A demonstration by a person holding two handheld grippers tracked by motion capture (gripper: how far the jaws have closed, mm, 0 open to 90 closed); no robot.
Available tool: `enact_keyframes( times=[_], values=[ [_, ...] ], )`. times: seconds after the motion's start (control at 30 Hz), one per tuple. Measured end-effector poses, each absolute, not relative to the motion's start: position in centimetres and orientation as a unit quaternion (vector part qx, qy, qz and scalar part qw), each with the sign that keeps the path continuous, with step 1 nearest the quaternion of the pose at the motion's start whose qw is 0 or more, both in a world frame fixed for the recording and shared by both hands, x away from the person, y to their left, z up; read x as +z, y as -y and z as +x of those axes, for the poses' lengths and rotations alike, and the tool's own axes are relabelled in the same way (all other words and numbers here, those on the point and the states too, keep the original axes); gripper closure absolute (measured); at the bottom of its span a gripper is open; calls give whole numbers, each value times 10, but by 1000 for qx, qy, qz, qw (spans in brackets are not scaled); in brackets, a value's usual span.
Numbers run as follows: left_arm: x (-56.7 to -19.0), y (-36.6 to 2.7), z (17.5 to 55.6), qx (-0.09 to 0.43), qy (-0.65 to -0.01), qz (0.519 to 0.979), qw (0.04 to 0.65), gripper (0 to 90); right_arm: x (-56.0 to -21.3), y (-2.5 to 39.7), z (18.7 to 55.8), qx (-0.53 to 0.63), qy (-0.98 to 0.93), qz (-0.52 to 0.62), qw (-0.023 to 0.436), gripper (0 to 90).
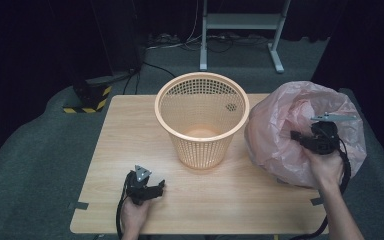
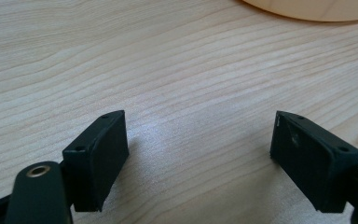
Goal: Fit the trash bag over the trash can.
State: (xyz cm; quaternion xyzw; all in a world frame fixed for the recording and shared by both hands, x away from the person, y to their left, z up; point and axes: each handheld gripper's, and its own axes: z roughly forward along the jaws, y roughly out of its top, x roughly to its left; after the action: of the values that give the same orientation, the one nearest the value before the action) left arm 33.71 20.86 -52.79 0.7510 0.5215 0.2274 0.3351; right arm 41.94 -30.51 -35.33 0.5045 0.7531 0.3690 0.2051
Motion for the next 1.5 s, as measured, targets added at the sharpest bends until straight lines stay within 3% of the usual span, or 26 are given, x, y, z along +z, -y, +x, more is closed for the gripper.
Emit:
enact_keyframes(
  times=[1.5],
  values=[
    [-528, -209, 337, 229, -523, 750, 334, 194, -279, 299, 400, 407, -760, 464, 206, 885]
  ],
)
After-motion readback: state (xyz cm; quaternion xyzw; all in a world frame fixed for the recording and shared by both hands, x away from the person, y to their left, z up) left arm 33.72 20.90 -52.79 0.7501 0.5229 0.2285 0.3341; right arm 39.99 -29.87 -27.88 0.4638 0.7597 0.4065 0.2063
